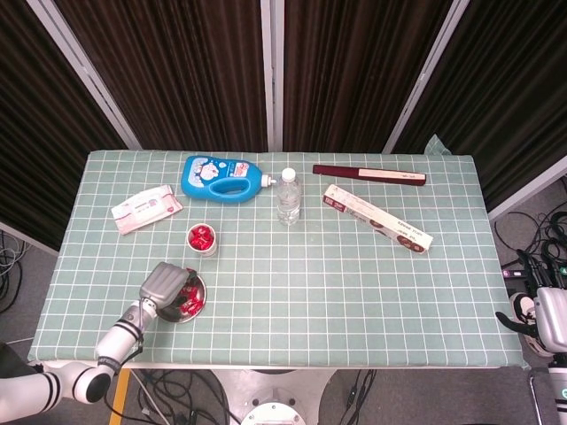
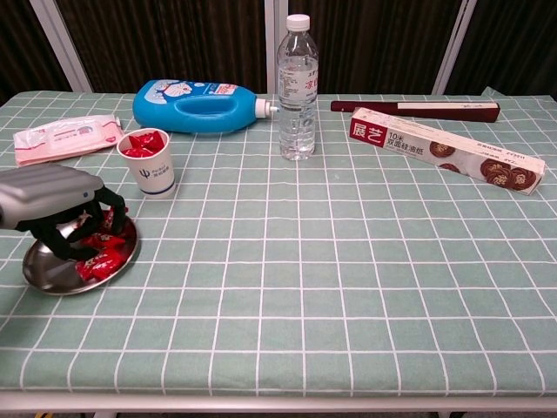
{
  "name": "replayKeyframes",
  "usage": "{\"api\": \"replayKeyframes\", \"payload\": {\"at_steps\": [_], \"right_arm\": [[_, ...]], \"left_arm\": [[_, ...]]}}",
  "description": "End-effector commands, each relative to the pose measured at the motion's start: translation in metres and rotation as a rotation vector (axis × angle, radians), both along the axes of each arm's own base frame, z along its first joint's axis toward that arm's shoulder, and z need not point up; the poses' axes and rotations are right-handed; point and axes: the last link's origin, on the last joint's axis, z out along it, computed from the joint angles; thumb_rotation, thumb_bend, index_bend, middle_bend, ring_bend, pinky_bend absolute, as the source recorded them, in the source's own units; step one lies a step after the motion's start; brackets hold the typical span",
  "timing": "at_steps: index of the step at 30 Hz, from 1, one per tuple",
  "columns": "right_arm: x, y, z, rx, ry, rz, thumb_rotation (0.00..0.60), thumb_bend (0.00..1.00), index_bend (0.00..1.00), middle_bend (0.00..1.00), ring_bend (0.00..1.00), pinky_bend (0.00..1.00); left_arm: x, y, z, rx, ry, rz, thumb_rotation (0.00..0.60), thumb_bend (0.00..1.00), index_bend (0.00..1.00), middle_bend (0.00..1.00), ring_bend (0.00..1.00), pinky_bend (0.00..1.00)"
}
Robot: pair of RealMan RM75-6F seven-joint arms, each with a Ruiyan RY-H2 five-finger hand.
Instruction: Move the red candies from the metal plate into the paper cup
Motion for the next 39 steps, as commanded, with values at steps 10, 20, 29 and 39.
{"api": "replayKeyframes", "payload": {"at_steps": [10,20,29,39], "right_arm": [[0.0,-0.002,0.0,0.004,0.004,-0.002,0.6,0.03,0.0,0.14,0.0,0.35],[0.001,-0.002,-0.001,0.005,0.003,0.003,0.6,0.03,0.0,0.14,0.0,0.35],[0.0,-0.001,0.0,0.002,0.003,0.0,0.6,0.03,0.0,0.14,0.0,0.35],[-0.004,0.0,0.001,-0.005,0.001,-0.01,0.6,0.03,0.0,0.14,0.0,0.35]], "left_arm": [[-0.004,0.0,-0.001,0.003,-0.041,0.031,0.6,0.37,0.59,0.84,0.93,1.0],[0.004,0.009,0.024,0.075,-0.156,0.053,0.6,0.44,0.62,0.85,0.93,1.0],[0.041,0.053,0.072,0.231,-0.268,0.0,0.6,0.44,0.62,0.85,0.93,1.0],[0.061,0.084,0.052,0.176,-0.192,-0.001,0.6,0.43,0.58,0.84,0.93,1.0]]}}
